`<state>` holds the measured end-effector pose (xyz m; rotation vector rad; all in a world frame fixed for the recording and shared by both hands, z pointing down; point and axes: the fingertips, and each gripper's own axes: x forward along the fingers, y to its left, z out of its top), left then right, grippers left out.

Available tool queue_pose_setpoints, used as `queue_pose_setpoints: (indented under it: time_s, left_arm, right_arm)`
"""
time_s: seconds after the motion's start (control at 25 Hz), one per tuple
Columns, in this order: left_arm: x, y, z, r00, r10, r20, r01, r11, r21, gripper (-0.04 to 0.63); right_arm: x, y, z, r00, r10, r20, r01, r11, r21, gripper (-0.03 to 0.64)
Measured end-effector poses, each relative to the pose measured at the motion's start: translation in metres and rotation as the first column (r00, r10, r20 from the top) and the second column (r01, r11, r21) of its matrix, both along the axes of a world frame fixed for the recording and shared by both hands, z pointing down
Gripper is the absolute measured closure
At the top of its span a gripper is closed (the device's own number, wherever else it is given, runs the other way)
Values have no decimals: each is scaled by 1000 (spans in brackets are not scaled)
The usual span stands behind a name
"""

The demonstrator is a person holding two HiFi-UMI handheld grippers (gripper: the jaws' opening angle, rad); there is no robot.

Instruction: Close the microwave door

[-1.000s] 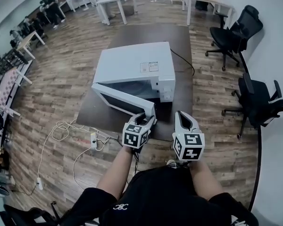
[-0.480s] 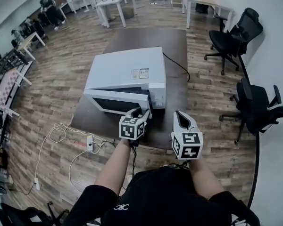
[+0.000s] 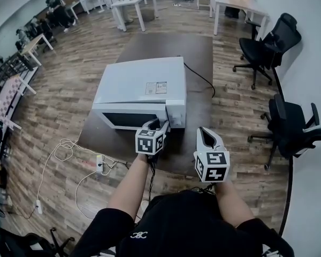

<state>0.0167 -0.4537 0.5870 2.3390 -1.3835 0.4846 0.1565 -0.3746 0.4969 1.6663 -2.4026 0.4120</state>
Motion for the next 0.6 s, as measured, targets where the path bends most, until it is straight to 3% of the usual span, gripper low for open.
queue_pose_setpoints:
  time_s: [0.4, 0.6]
  left_arm:
    - [2, -19, 2, 1000, -16, -10, 16, 1000, -6, 465]
    - [2, -19, 3, 998, -30, -56, 28, 999, -28, 460]
  right_arm:
    - [7, -13, 0, 1000, 8, -7, -8, 1000, 3, 609]
    - [6, -14, -1, 1000, 11, -3, -11, 1000, 1, 609]
